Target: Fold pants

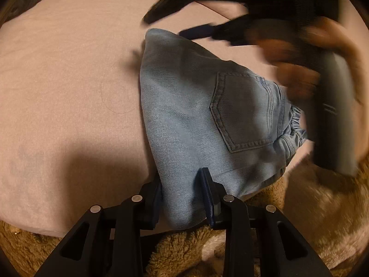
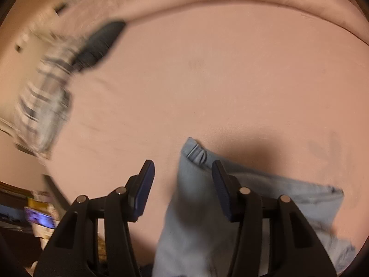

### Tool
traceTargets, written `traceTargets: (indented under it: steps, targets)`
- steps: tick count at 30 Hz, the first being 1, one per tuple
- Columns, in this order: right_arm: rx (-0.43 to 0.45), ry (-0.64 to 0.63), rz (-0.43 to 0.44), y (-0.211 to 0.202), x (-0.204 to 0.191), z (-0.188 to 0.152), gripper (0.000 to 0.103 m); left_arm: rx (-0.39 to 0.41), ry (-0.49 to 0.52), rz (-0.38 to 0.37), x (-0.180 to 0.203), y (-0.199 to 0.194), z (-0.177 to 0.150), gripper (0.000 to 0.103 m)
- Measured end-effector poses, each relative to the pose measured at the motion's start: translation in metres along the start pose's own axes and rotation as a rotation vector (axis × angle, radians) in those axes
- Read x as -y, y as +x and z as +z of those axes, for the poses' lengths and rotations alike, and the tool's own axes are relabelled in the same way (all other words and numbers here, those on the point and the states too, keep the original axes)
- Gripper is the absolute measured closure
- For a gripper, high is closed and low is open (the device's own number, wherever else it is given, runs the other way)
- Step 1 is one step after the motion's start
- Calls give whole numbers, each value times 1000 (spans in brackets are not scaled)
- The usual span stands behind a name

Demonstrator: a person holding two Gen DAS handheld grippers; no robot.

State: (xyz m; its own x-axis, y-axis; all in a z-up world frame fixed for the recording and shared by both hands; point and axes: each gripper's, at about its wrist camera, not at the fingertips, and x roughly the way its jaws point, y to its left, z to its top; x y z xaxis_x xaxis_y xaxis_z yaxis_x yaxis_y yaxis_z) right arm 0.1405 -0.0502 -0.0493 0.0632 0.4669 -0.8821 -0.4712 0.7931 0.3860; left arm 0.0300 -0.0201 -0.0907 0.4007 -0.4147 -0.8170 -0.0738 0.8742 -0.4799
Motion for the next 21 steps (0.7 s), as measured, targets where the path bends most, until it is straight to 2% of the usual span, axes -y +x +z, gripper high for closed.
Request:
traceTargets:
  steps: [2, 3, 6, 9, 11, 13, 15, 17, 21]
  targets:
    - [-65, -39, -44, 26, -4, 3, 73, 8, 16, 2, 3, -1, -1, 77]
    - [-99, -51, -75, 39, -2, 4, 76, 13, 39, 8, 4, -3, -3, 79]
    - [-90, 13, 9, 40, 10, 5, 85, 37, 54, 3, 8, -9, -5, 81]
    - [-11, 47, 83, 17, 12, 2, 86, 72, 92, 7, 12, -19, -9, 83]
    - [24, 36, 89, 11, 12, 0, 86, 68, 124, 54, 19, -14, -12, 83]
    - [-9, 32, 85, 25, 14, 1, 86, 40, 138, 110, 21, 1, -16, 83]
    - [-44, 32, 61, 49, 15, 1, 86, 46, 120, 101, 18, 2, -18, 83]
    - [-30, 34, 59, 52, 13, 0, 86, 41, 102, 84, 16, 2, -18, 83]
    - [-41, 18, 42, 51, 10, 1, 86, 47, 122, 119, 18, 4, -20, 83]
